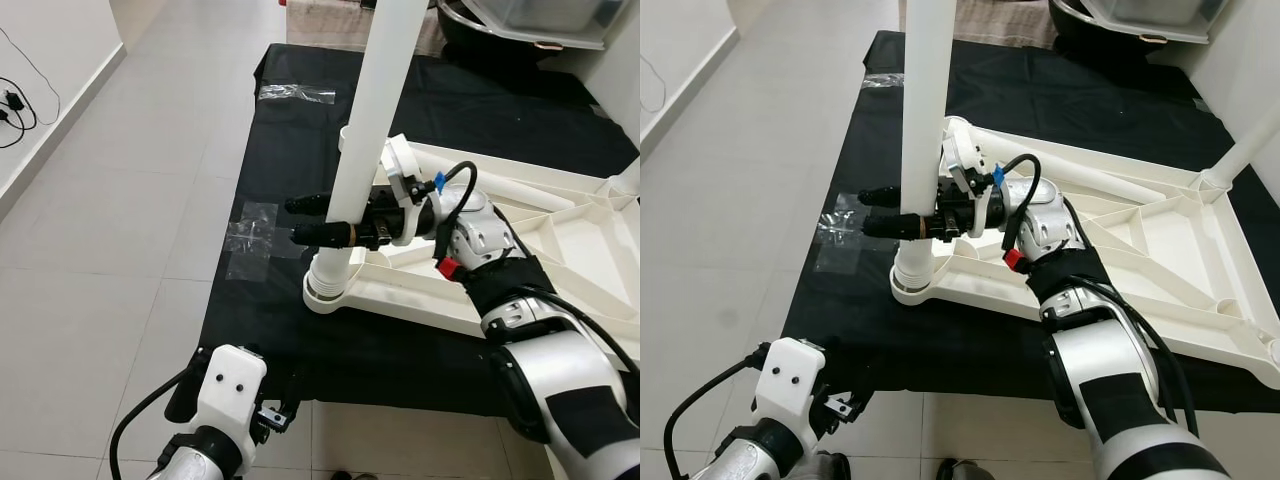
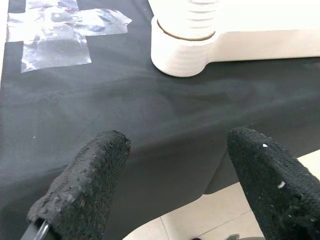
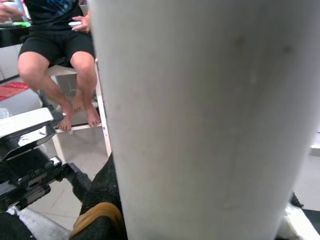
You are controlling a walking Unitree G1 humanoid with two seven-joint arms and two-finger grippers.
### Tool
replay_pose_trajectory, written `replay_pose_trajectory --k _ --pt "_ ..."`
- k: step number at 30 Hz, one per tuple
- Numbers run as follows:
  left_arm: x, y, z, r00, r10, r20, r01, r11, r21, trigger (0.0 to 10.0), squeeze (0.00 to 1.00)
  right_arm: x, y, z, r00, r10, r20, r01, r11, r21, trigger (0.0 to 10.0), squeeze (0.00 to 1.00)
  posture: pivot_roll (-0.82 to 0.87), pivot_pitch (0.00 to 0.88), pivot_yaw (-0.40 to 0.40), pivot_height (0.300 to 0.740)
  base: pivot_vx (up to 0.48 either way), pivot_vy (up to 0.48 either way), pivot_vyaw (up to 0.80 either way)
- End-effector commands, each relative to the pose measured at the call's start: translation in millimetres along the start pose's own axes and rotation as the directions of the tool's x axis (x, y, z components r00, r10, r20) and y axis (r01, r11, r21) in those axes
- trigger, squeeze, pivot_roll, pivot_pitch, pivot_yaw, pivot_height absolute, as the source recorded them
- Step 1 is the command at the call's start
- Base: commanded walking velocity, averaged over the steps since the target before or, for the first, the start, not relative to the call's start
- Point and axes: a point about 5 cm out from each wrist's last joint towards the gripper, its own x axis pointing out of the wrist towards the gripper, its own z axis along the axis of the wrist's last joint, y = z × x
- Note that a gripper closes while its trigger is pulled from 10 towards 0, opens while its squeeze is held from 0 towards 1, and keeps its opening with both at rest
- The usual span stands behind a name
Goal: Building children table
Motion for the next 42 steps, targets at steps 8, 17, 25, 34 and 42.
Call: replay_pose_trajectory --k 8,17,25,34,42 --pt "-1.4 1.2 -2 1.0 0.005 -0.023 -0.005 1.0 0.015 10.0 0.0 5.1 10.7 -15 0.997 0.072 -0.013 -0.071 0.996 0.061 10.0 0.0 0.18 0.22 -0.104 0.74 0.0 0.0 0.0" --pt "0.8 1.7 -2 1.0 0.008 -0.02 -0.007 1.0 0.016 10.0 0.0 15.6 3.7 -25 0.998 -0.048 0.046 0.043 0.993 0.111 10.0 0.0 0.18 0.223 -0.107 0.74 0.0 0.0 0.0" --pt "2.3 1.0 -1 1.0 0.007 -0.017 -0.007 1.0 0.012 10.0 0.0 11.1 8.1 -43 0.984 -0.18 -0.007 0.179 0.973 0.147 10.0 0.0 0.17 0.22 -0.106 0.74 0.0 0.0 0.0" --pt "6.2 0.7 -1 1.0 0.005 -0.012 -0.005 1.0 0.007 10.0 0.0 9.6 7.0 -48 0.891 -0.443 -0.096 0.452 0.886 0.105 10.0 0.0 0.15 0.214 -0.11 0.74 0.0 0.0 0.0" --pt "8.2 0.6 -1 1.0 0.01 -0.007 -0.01 1.0 0.003 10.0 0.0 11.1 -0.1 -52 0.733 -0.653 -0.191 0.679 0.722 0.137 10.0 0.0 0.14 0.212 -0.111 0.74 0.0 0.0 0.0"
